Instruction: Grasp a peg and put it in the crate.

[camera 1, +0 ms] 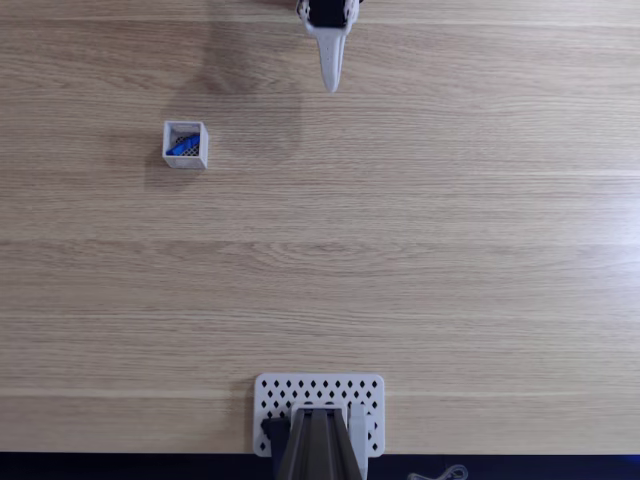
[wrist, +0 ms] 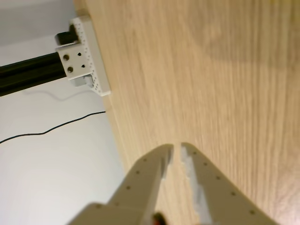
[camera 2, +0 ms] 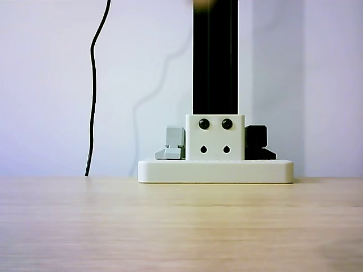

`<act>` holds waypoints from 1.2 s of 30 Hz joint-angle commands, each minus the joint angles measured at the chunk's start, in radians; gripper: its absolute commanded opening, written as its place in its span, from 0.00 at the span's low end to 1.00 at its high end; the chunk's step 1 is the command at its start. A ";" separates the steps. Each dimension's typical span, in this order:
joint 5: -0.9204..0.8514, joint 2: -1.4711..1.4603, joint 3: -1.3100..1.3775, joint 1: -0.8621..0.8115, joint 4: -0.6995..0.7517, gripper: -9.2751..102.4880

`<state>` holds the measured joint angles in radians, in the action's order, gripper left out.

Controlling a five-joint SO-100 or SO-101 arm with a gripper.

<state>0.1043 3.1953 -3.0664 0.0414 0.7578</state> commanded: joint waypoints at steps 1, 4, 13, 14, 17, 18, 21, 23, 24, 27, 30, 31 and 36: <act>0.015 0.074 0.009 -0.005 0.017 0.08; 0.008 0.107 0.008 -0.002 0.078 0.08; 0.021 0.141 0.008 -0.002 0.149 0.08; 0.021 0.141 0.008 -0.002 0.149 0.08; 0.021 0.140 0.008 -0.002 0.153 0.08; 0.021 0.140 0.008 -0.003 0.155 0.08; 0.009 0.138 0.008 -0.002 0.156 0.08; 0.009 0.138 0.008 -0.002 0.156 0.08; 0.009 0.138 0.008 -0.002 0.156 0.08; 0.015 0.138 0.008 -0.002 0.156 0.08; 0.009 0.138 0.008 -0.002 0.156 0.08; 0.009 0.138 0.008 -0.002 0.156 0.08; 0.009 0.138 0.008 -0.002 0.156 0.08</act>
<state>0.1104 3.3119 -3.0680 0.0414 0.9112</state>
